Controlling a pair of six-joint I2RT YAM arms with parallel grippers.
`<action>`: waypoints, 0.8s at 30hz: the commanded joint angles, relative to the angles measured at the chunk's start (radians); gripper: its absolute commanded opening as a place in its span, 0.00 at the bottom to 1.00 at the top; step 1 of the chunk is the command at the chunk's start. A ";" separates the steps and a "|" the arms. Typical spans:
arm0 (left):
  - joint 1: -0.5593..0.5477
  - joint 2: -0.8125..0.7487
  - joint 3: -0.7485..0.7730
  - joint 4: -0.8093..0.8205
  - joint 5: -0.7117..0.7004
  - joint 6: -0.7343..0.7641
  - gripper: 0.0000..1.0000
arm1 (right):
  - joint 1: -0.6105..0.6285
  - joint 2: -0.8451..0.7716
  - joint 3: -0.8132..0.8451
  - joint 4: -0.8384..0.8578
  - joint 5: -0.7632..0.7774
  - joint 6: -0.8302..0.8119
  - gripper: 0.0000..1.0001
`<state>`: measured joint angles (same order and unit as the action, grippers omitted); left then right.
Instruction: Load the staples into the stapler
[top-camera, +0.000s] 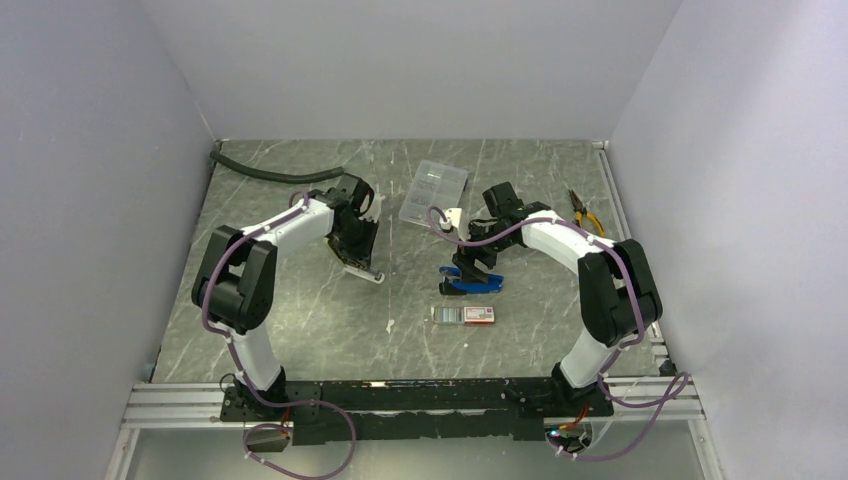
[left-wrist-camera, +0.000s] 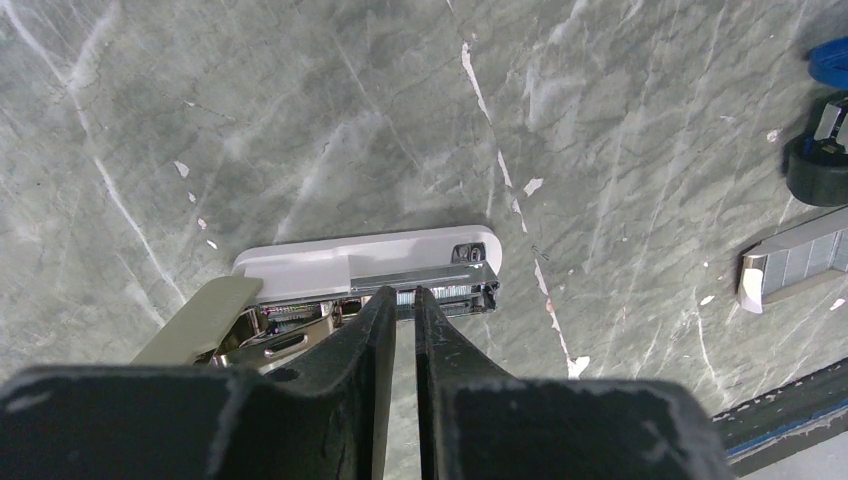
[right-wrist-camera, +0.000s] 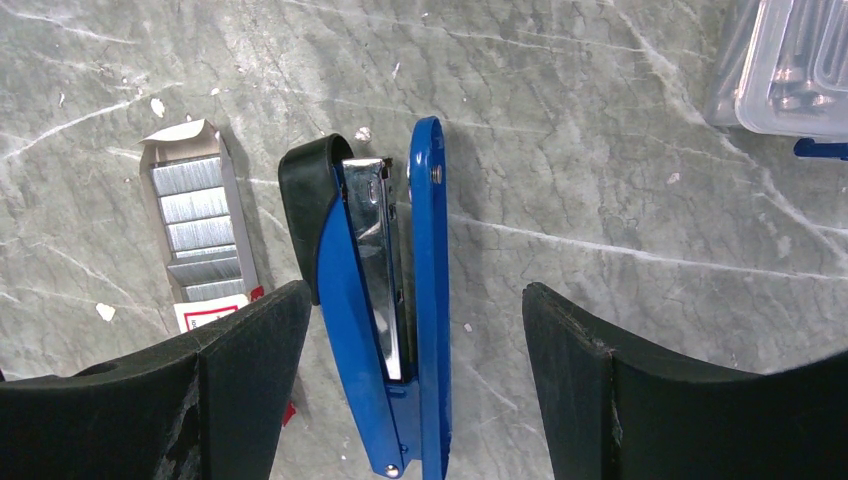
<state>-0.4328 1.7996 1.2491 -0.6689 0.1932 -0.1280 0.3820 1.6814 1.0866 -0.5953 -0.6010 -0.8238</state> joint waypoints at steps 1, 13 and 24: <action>-0.006 -0.045 -0.009 0.020 -0.005 0.030 0.18 | 0.000 -0.008 0.018 -0.010 -0.004 -0.017 0.81; -0.009 -0.040 -0.015 0.020 0.014 0.034 0.18 | 0.001 -0.010 0.019 -0.012 -0.005 -0.014 0.81; -0.011 -0.019 -0.007 0.016 0.007 0.036 0.18 | 0.001 -0.014 0.018 -0.013 -0.005 -0.017 0.81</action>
<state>-0.4362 1.7901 1.2335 -0.6624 0.1947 -0.1162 0.3820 1.6814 1.0866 -0.5976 -0.6014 -0.8238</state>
